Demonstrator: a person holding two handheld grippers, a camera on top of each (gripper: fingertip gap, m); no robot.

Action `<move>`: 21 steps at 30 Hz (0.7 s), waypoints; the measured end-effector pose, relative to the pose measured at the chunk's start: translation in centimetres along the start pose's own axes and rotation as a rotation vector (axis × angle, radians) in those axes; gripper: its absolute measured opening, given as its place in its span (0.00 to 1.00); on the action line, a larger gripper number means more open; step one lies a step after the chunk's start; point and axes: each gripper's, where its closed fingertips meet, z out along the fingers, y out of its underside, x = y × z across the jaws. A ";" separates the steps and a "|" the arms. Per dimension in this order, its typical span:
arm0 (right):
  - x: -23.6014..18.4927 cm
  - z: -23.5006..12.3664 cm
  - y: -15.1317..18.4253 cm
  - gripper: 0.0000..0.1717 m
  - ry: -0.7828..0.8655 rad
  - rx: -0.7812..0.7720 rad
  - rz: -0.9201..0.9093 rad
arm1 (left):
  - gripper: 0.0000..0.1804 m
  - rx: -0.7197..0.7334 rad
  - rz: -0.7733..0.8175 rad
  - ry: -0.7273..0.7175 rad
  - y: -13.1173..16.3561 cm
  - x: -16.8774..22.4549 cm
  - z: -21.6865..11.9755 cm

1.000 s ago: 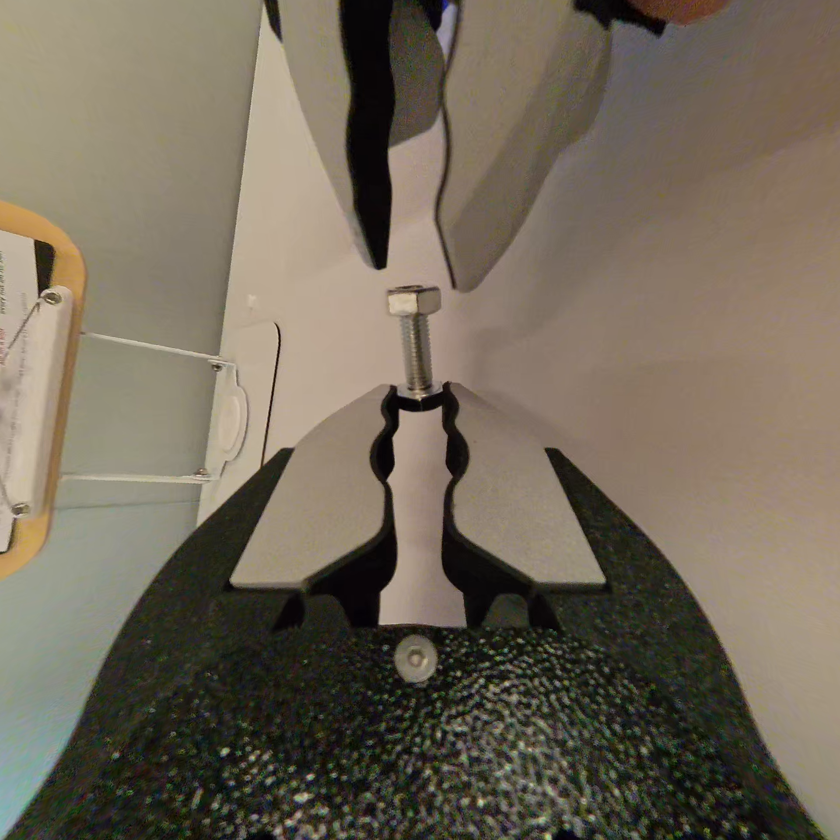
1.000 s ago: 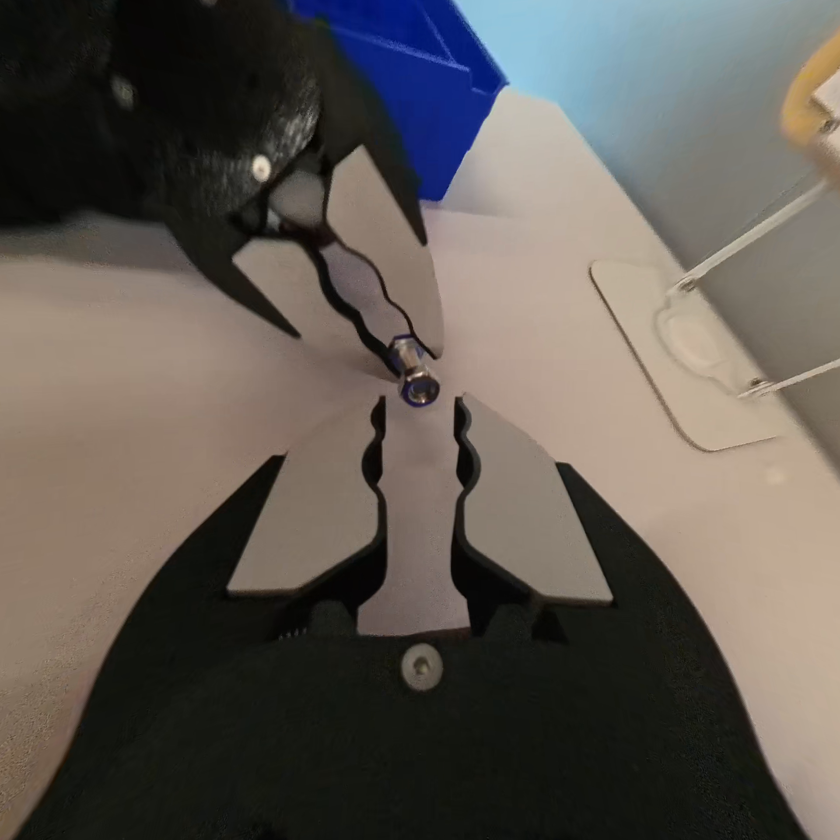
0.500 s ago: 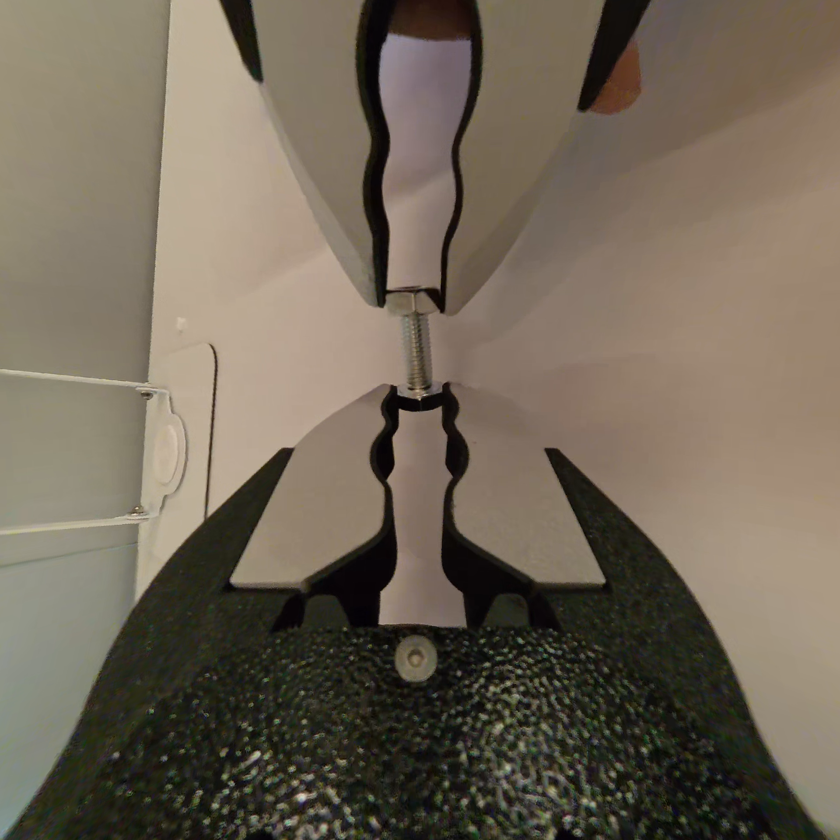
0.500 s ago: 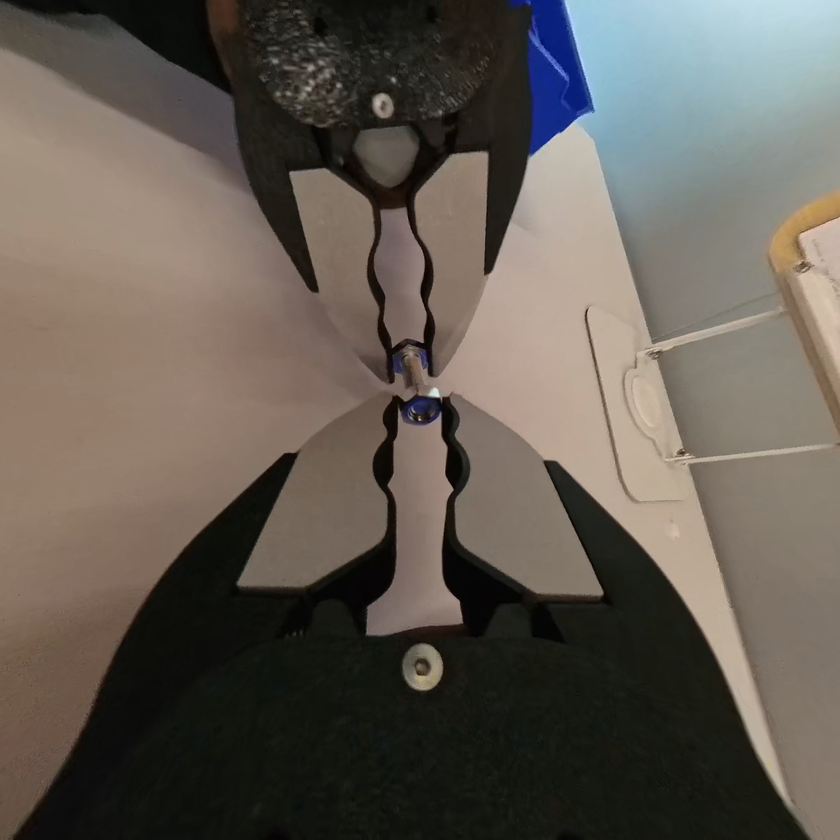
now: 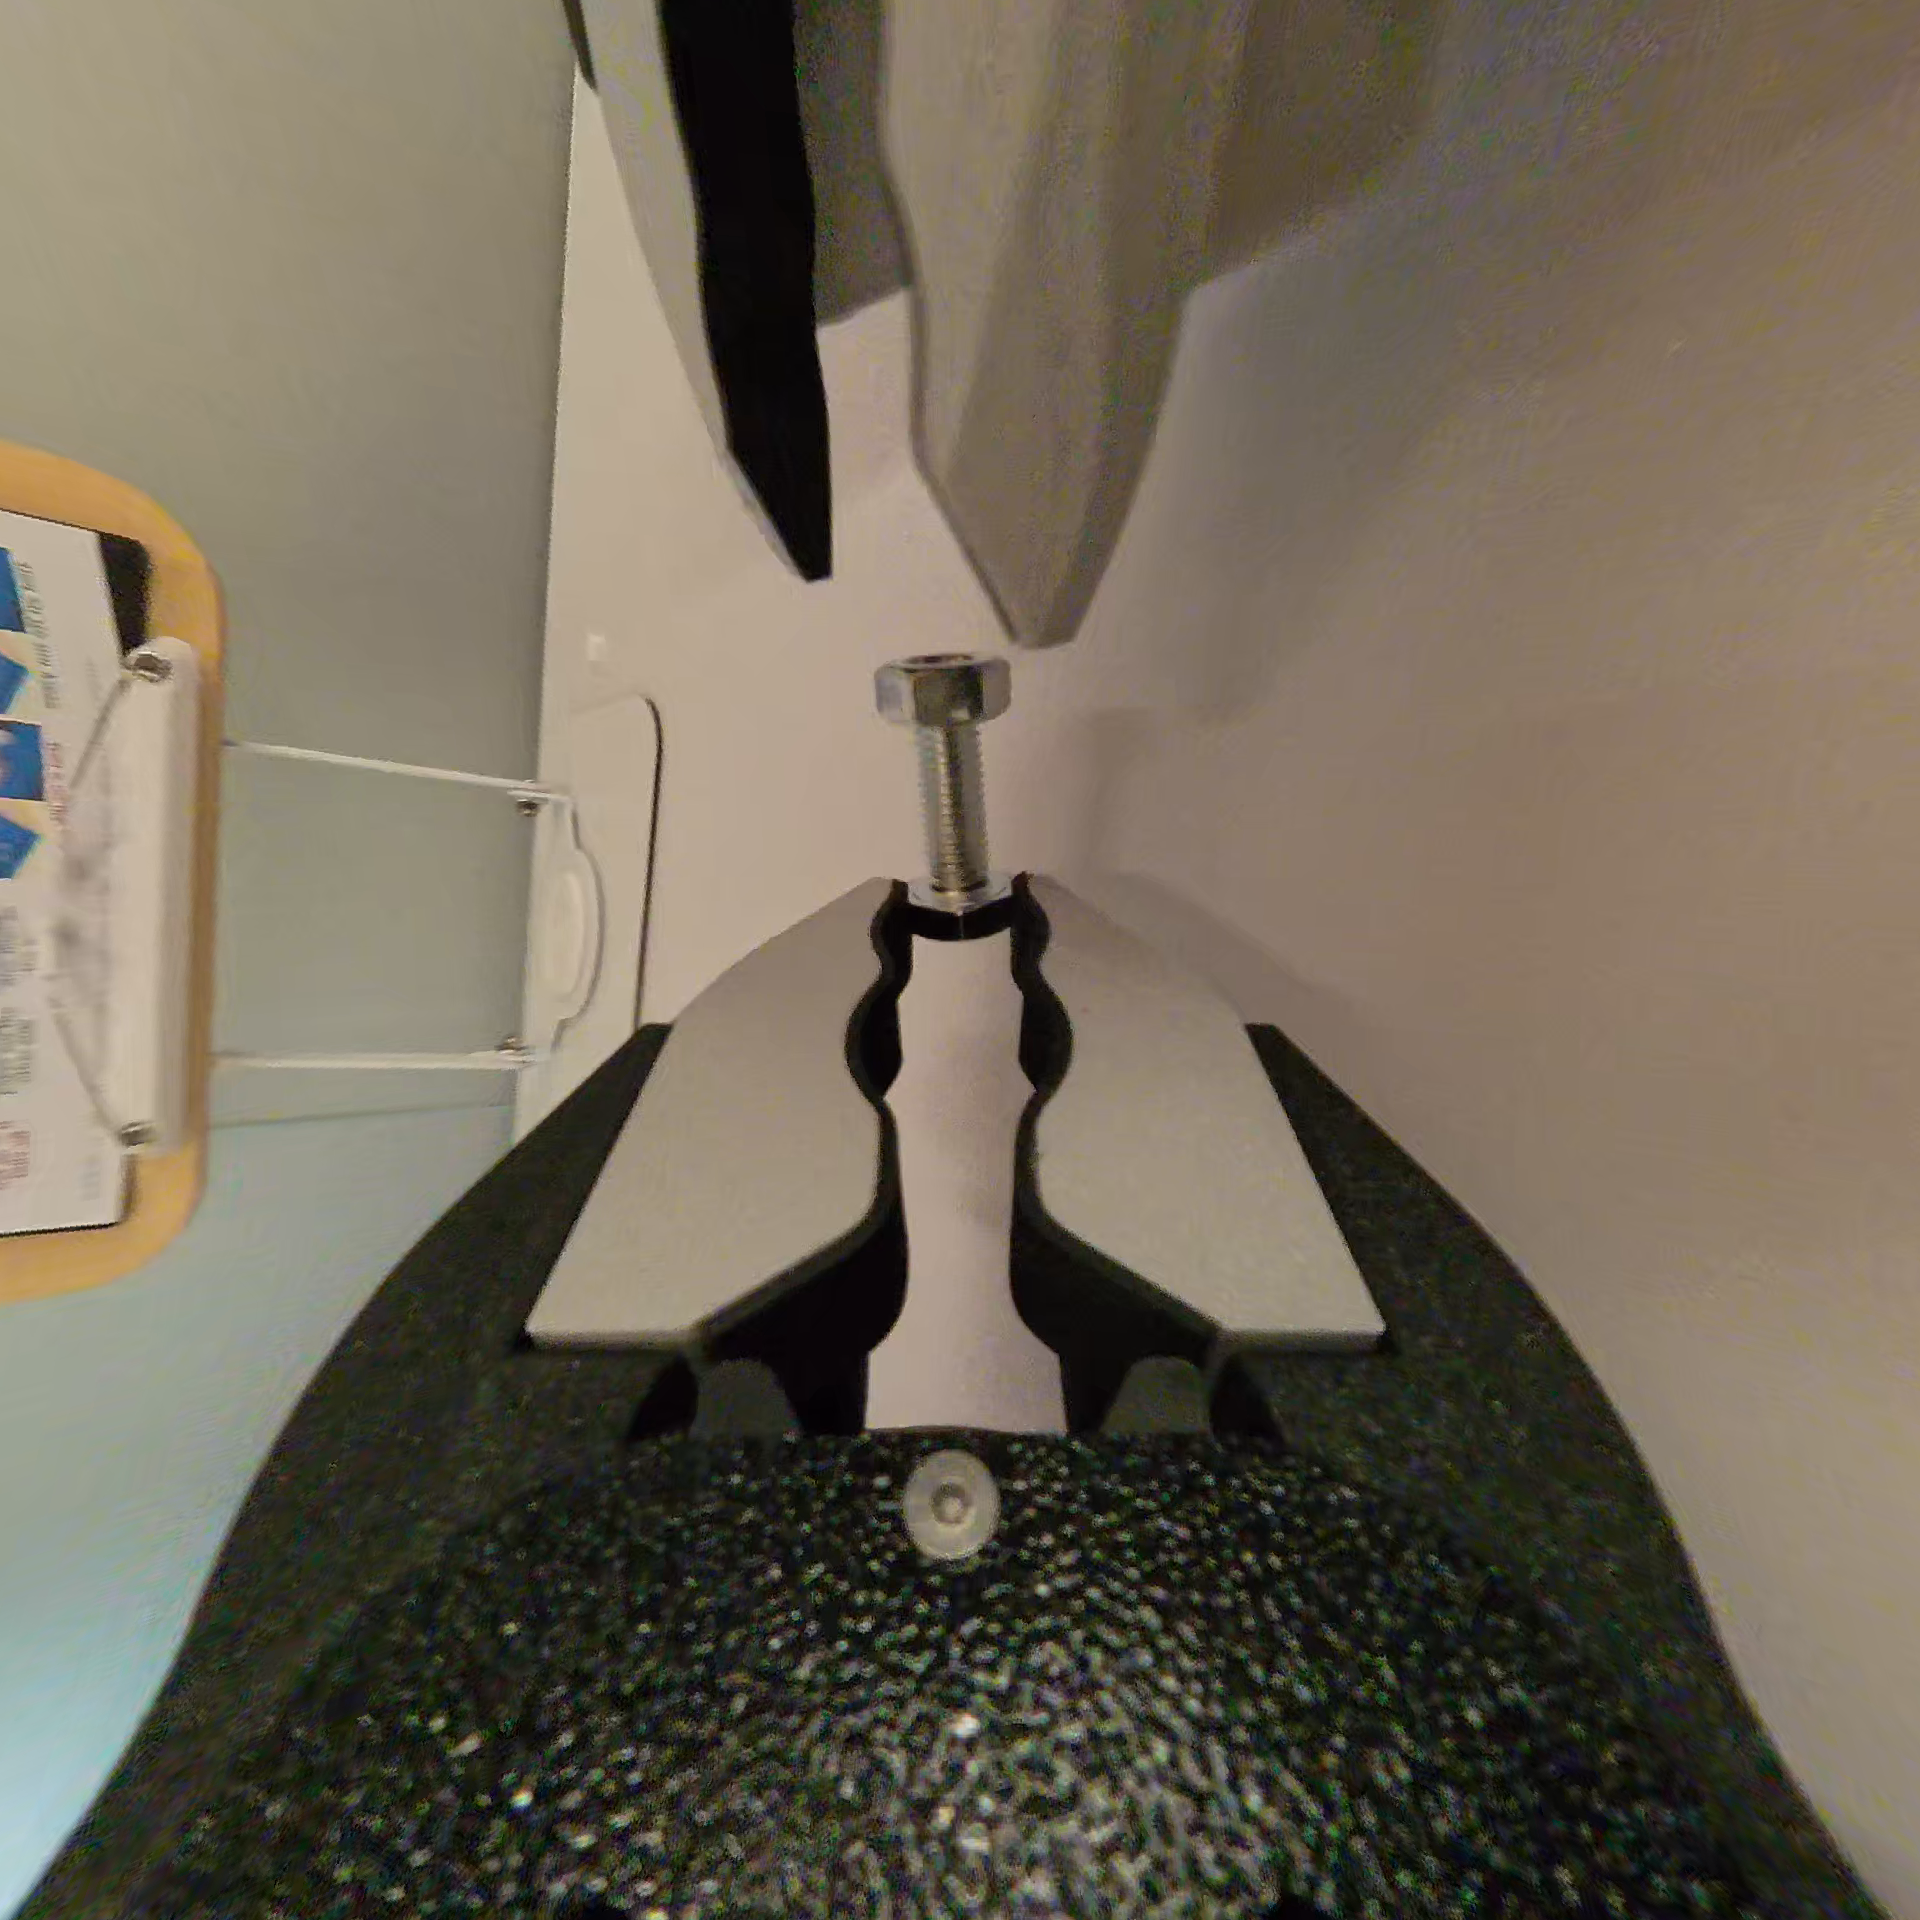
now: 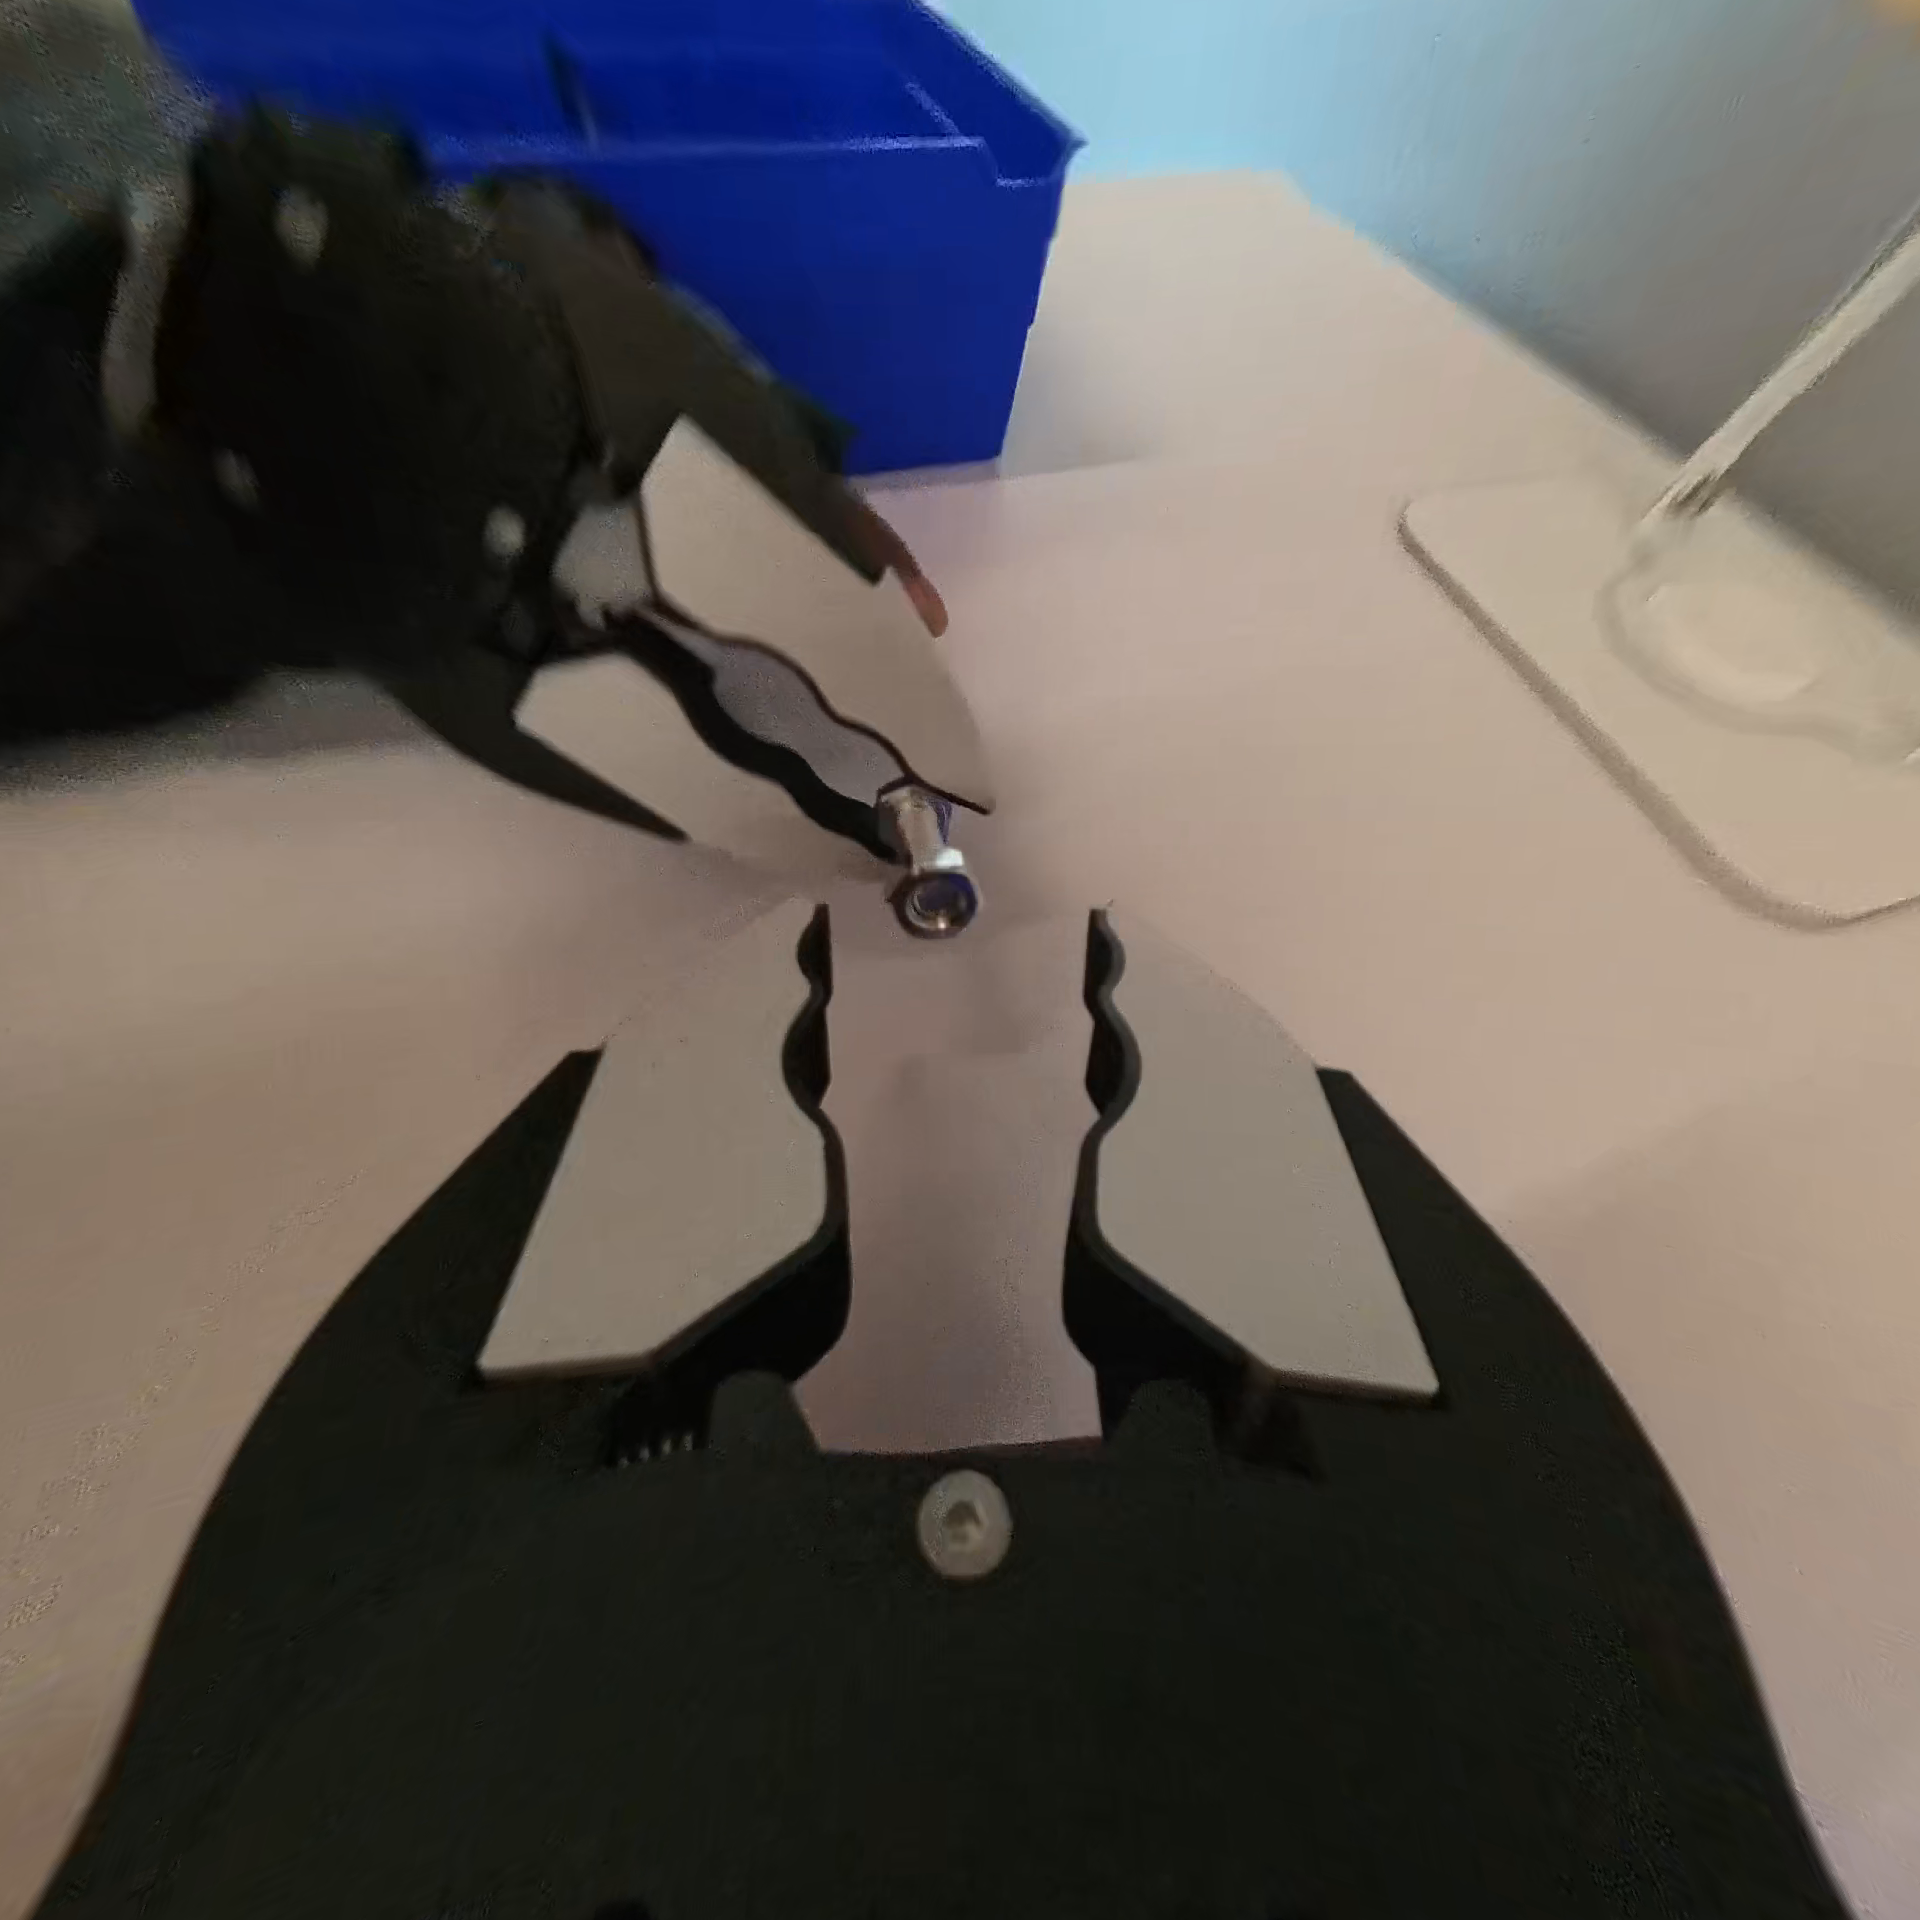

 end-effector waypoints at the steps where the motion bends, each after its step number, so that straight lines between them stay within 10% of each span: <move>1: 0.0 -0.1 0.3 0.27 0.030 -0.023 -0.106 | 0.10 0.023 -0.027 0.022 -0.2 0.2 0.0; 10: -1.4 0.8 0.7 0.10 0.055 -0.070 -0.306 | 0.10 0.076 -0.038 0.106 -1.0 1.4 -0.1; 17: -1.2 1.9 2.1 0.10 -0.067 -0.112 0.467 | 0.10 -0.078 0.180 -0.034 0.3 0.8 0.6; 21: -0.6 1.0 0.8 0.20 -0.127 -0.012 0.400 | 0.10 -0.028 0.068 -0.028 -0.3 0.3 0.3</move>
